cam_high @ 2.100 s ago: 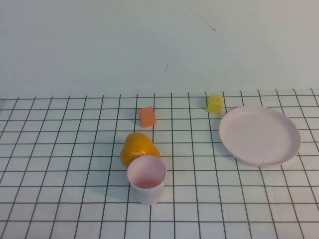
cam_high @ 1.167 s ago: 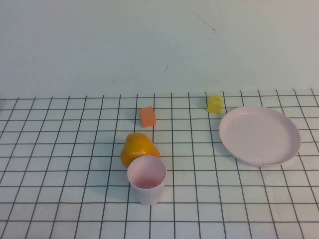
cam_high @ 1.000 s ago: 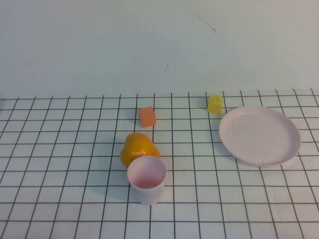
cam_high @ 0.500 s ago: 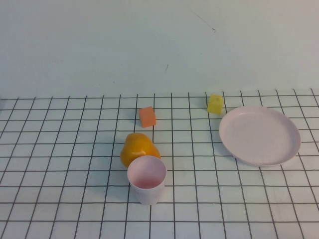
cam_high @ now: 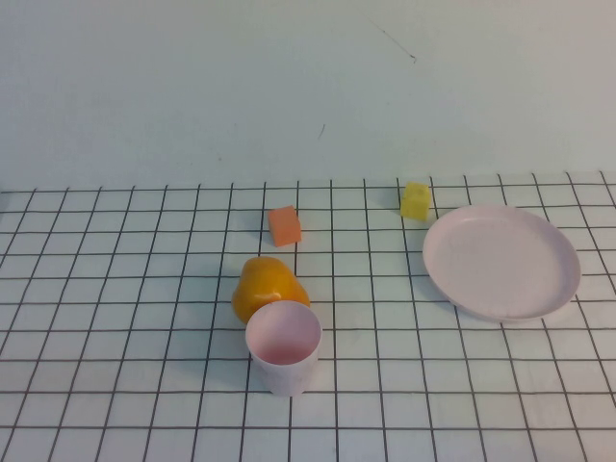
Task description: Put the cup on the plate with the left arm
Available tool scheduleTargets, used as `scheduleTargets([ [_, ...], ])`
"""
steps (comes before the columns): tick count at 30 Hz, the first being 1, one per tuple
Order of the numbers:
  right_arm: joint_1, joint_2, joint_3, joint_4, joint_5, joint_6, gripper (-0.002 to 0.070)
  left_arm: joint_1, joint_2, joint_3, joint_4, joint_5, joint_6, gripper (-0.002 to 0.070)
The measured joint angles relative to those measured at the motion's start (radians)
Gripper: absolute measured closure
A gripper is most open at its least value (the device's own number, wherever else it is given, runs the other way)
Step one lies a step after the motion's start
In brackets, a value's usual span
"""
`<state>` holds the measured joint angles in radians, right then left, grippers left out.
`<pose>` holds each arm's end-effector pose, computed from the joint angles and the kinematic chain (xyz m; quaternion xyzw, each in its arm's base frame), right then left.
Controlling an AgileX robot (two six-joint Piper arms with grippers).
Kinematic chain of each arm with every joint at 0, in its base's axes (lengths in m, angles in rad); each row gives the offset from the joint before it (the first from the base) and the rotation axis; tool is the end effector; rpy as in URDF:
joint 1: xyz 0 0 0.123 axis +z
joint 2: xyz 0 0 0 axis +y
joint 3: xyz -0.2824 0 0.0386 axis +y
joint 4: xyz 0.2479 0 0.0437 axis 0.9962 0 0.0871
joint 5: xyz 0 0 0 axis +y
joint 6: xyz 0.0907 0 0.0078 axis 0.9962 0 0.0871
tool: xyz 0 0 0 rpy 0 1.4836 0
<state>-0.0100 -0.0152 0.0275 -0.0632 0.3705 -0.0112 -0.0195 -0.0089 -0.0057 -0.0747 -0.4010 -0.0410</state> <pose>0.0525 -0.0026 0.1714 -0.0173 0.8031 -0.0330 0.5947 0.0444 0.0018 0.2501 -0.0355 0.5083 -0.0482 0.8591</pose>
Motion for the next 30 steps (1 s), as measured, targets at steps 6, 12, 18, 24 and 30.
scheduleTargets([
  [6,0.000,0.000,0.000,0.000,0.000,0.000,0.0678,0.000,0.037,-0.295,-0.013,0.383,0.000,0.0677],
  [12,0.000,0.000,0.000,0.000,0.000,0.000,0.0678,0.000,0.295,-0.583,-0.026,0.809,0.000,0.0678],
  [18,0.000,0.000,0.000,0.000,0.000,0.000,0.0678,0.000,0.577,-0.642,-0.087,0.983,0.012,0.0678],
  [24,0.000,0.000,0.000,0.000,0.000,0.000,0.0678,0.000,0.889,-0.801,-0.312,1.207,0.218,0.0673],
  [30,0.000,0.000,0.000,0.000,0.000,0.000,0.0678,-0.091,1.154,-1.011,-0.373,1.285,0.328,0.0472],
])
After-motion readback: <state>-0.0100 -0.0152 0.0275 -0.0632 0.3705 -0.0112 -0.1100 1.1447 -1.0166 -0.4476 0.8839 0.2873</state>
